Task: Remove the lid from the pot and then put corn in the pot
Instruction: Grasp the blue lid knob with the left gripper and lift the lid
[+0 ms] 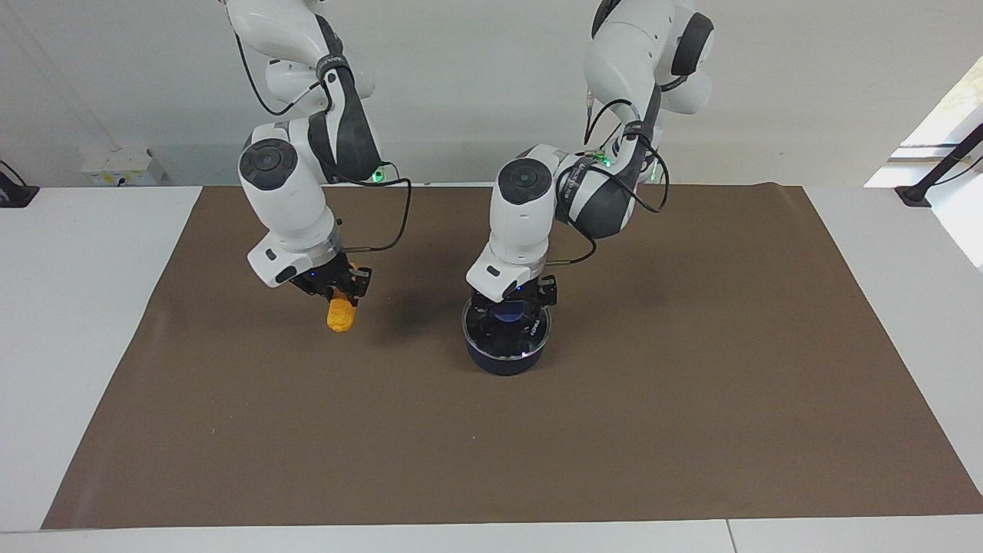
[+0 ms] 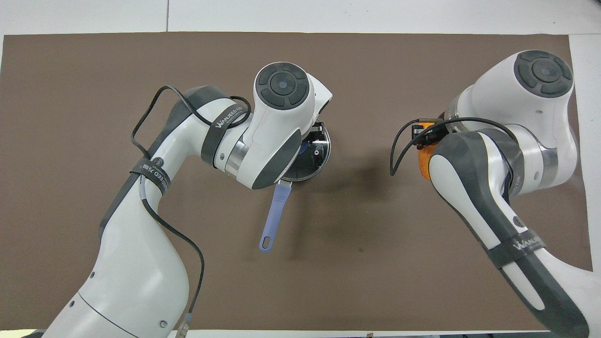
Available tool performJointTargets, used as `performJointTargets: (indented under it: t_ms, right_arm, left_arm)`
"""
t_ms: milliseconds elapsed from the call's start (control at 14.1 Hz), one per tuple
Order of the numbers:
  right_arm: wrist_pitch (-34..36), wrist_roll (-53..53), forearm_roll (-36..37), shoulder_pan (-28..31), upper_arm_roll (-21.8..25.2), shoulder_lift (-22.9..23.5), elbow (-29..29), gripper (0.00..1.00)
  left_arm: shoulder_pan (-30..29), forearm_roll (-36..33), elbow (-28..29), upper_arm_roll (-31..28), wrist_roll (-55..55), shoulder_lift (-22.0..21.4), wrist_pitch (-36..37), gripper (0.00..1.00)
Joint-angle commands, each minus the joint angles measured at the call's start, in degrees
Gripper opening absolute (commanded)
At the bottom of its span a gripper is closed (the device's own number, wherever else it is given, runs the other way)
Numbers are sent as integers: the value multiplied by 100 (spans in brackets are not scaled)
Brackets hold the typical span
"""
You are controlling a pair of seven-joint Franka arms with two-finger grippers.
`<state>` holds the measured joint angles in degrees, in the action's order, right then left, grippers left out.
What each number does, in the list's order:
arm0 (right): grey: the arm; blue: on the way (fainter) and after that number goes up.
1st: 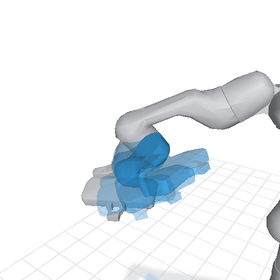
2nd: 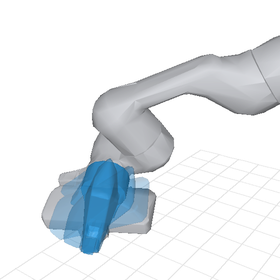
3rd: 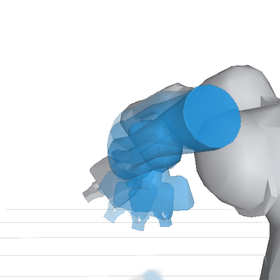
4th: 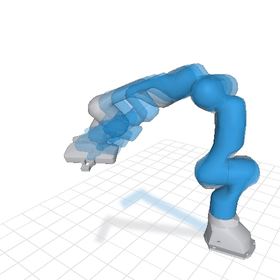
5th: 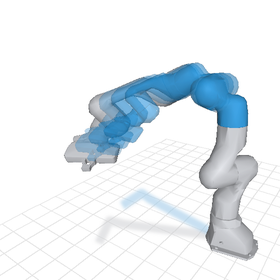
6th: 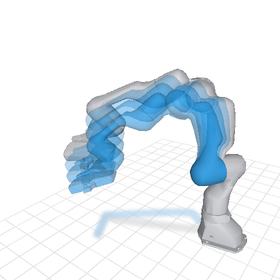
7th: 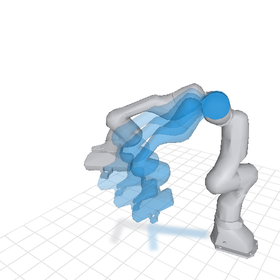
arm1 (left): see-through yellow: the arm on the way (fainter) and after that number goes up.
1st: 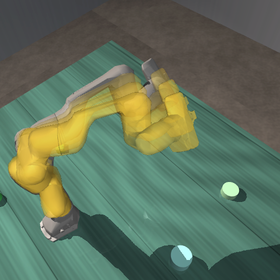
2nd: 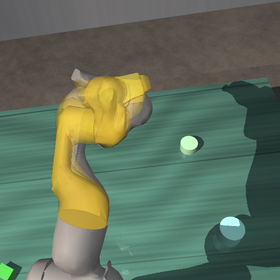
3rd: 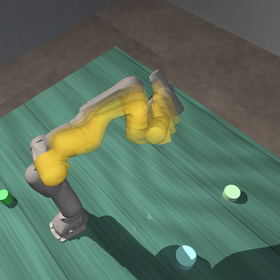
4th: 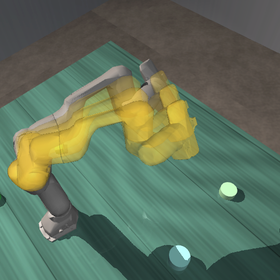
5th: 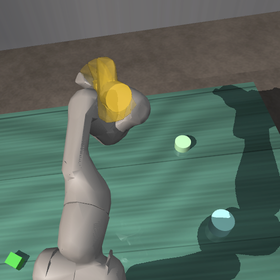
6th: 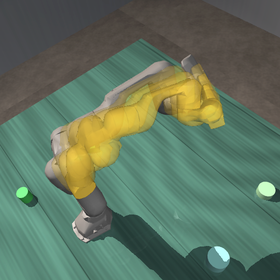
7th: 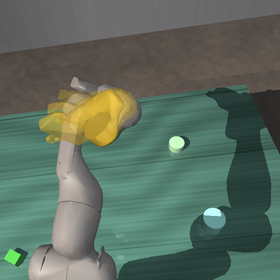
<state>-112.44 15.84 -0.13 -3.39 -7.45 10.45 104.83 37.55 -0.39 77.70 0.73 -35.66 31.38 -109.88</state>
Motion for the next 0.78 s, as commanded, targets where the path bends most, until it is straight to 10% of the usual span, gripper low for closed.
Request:
performJointTargets:
  t_ms: [0, 710]
  right_arm:
    - [91, -2, -119, 66, -38, -70, 29, 0]
    - [100, -2, -119, 66, -38, -70, 29, 0]
  left_arm:
    - [59, 3, 8, -55, 51, -9, -51, 94]
    - [77, 127, 17, -55, 42, -9, -69, 71]
